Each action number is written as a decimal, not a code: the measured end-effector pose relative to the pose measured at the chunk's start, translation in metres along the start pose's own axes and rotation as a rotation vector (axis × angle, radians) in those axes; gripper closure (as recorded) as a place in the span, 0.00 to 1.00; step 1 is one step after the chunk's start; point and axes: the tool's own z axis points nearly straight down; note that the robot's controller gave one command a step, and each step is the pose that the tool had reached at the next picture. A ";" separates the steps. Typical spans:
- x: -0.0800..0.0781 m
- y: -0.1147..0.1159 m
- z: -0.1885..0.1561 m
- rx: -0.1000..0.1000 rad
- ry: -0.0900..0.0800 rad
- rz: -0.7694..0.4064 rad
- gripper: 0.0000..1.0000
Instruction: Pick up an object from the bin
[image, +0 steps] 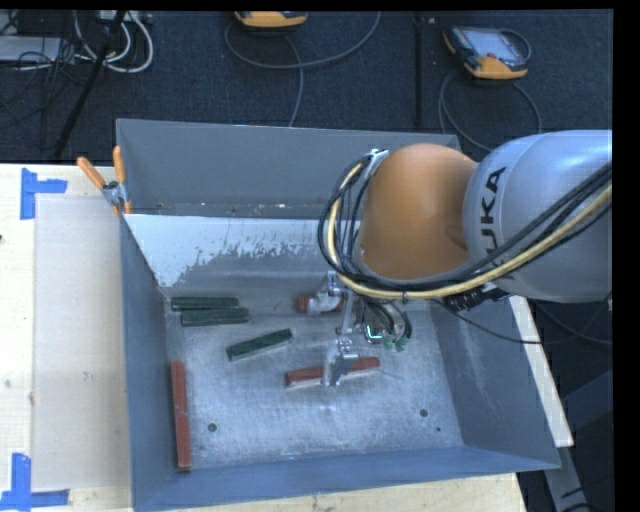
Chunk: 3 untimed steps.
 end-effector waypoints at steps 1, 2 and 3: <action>-0.002 0.000 -0.004 -0.001 -0.007 0.002 0.00; -0.006 -0.027 0.111 -0.002 -0.015 -0.113 1.00; -0.006 -0.027 0.111 -0.002 -0.015 -0.112 1.00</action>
Offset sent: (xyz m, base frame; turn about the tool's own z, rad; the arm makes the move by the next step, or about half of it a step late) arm 0.0019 -0.0289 -0.1167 -0.1141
